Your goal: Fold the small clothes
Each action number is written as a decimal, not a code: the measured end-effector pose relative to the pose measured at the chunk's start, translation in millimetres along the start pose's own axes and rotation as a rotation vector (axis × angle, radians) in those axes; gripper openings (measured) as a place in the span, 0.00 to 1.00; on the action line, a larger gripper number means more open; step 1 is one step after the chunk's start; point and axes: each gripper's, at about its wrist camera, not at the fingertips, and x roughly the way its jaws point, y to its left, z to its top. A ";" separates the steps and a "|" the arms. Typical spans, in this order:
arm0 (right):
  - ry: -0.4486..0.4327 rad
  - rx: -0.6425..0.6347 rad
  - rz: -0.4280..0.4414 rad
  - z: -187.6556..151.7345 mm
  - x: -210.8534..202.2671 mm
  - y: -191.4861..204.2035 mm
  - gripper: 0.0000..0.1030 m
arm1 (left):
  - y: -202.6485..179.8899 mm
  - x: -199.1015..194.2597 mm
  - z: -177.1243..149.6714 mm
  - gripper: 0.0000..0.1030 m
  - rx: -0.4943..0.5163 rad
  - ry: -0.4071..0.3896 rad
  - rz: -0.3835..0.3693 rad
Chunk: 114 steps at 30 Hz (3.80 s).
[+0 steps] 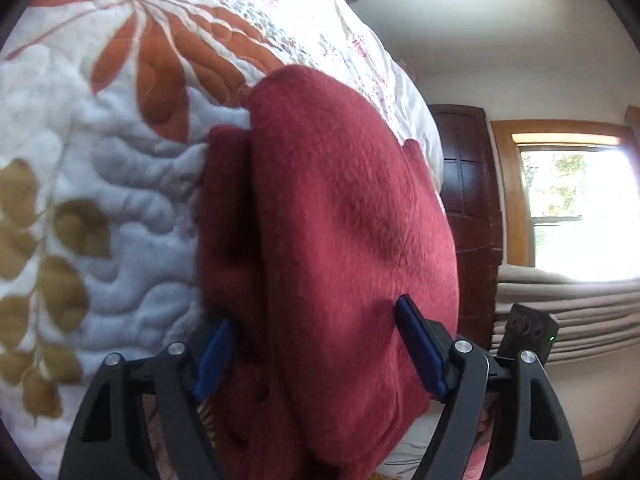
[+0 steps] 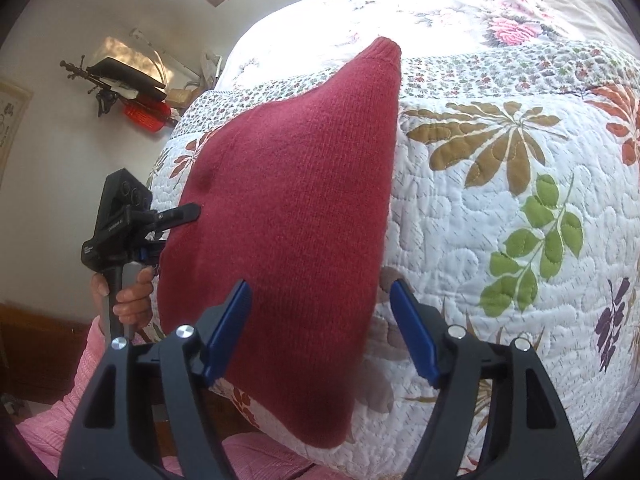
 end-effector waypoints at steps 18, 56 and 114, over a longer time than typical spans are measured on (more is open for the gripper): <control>0.051 0.100 0.286 21.0 25.6 -32.8 0.42 | -11.5 -0.2 -19.5 0.38 0.084 -0.070 -0.008; 0.012 -0.003 0.201 -71.5 -89.6 -167.8 0.74 | -165.5 83.7 -153.2 0.63 0.383 -0.270 0.377; -0.167 -0.096 -0.332 -158.4 -162.4 -40.4 0.93 | -232.3 25.7 -288.9 0.84 0.447 -0.372 0.805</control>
